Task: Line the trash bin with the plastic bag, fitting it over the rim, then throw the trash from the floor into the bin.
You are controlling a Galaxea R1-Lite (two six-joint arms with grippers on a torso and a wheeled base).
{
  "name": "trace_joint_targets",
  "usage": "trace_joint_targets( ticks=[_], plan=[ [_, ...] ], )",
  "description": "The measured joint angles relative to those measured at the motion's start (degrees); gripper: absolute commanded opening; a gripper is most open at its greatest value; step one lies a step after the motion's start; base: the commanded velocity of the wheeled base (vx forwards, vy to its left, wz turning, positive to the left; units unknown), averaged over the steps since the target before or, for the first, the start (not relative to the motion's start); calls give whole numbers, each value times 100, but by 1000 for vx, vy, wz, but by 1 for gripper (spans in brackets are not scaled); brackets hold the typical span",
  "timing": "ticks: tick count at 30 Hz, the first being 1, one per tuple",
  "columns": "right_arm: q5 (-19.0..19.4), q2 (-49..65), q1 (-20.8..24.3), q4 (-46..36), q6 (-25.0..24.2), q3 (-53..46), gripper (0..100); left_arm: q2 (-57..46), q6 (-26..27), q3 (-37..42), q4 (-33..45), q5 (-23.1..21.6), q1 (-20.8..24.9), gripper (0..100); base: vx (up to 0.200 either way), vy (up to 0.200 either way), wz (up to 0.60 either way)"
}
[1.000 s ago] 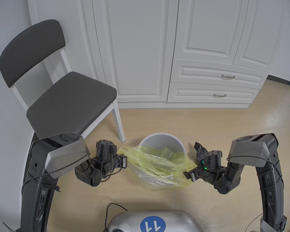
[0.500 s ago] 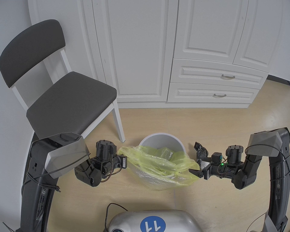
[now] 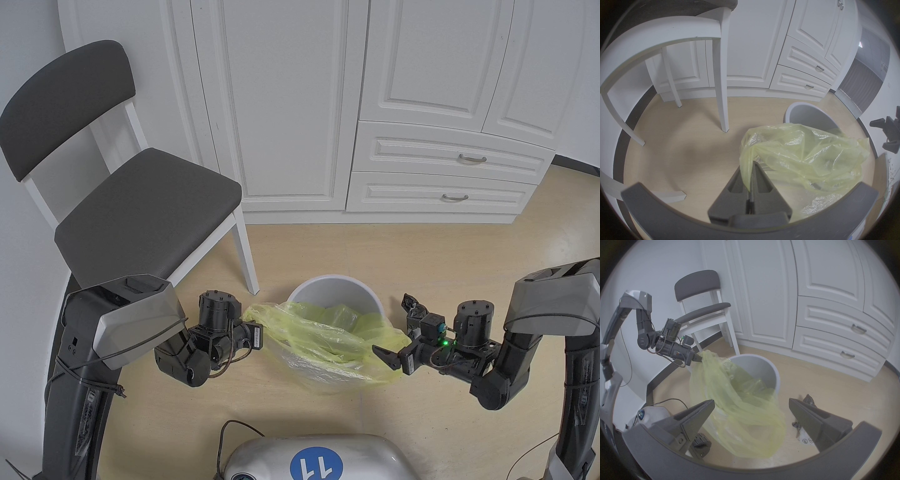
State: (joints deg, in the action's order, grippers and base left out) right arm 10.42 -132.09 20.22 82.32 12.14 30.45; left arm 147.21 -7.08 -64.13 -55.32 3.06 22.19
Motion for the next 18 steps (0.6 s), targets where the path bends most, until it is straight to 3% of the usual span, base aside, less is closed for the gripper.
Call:
trace_joint_targets(
  ticks=[1,2,6,10,18],
  plan=[
    [-184,0,122,85,1,-16,100,4,0,2,0,0,2,0,0,0,0],
    [-373,-2,254,178,4,-27,100,6,0,5,0,0,5,100,0,0,0],
    [-961,-6,872,338,105,-35,100,24,11,49,-2,0,11,100,0,0,0],
    [-1013,91,1163,-257,364,155,100,35,22,74,-5,0,27,100,0,0,0],
    [-976,411,1224,-3104,679,1279,100,44,38,112,-7,6,38,100,0,0,0]
  ],
)
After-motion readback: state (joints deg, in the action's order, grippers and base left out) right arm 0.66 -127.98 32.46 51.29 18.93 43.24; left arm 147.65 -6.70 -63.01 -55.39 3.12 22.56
